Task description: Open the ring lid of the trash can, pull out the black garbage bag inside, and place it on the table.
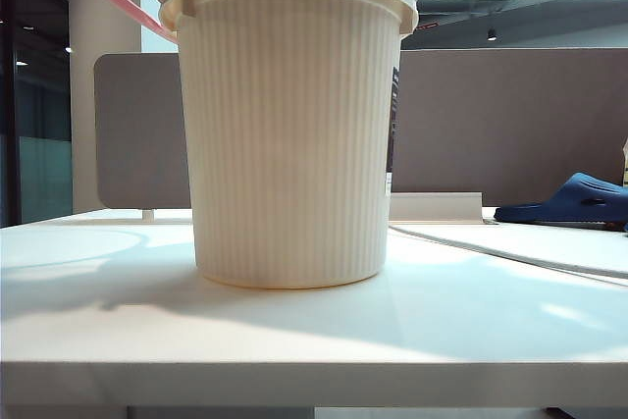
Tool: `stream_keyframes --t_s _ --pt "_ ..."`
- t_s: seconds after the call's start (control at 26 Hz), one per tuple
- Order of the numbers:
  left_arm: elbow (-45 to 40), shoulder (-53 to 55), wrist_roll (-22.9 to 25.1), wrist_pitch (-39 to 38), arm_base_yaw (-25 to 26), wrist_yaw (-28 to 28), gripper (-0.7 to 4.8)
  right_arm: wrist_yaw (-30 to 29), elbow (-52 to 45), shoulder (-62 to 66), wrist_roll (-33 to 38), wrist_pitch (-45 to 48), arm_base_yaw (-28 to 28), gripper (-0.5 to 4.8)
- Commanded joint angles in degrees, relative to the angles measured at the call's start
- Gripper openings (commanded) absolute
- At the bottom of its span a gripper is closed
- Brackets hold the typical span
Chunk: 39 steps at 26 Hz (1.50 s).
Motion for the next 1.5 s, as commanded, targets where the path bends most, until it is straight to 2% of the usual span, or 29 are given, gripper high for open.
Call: stream_keyframes --t_s 0.04,0.27,0.77,0.92,1.12,1.35,1.5 --pt "0.4 -0.4 0.2 1.0 -0.5 0.8 -0.06 0.1 0.3 -0.4 0.4 0.9 -0.1 -0.05" --pt "0.4 -0.4 0.1 1.0 -1.0 3.0 -0.06 0.3 0.3 -0.7 0.5 1.1 -0.5 -0.05" --pt "0.6 -0.3 0.2 0.9 -3.4 4.9 -0.06 0.1 0.3 -2.5 2.3 0.6 -6.9 -0.05" --pt "0.6 0.2 0.4 -0.2 -5.2 5.6 -0.06 -0.2 0.3 -3.0 2.4 0.1 -7.4 -0.05" --pt "0.6 1.4 0.4 -0.7 -7.3 7.9 -0.06 -1.2 0.3 -3.6 2.3 -2.6 -8.0 -0.05" --pt "0.5 2.5 0.4 -2.8 -7.6 9.0 -0.06 -1.2 0.3 -5.2 1.8 -6.3 -11.8 -0.05" --pt "0.5 3.2 0.4 -3.3 -7.6 10.4 -0.06 -0.7 0.2 -6.3 -2.5 -11.4 -13.5 -0.05"
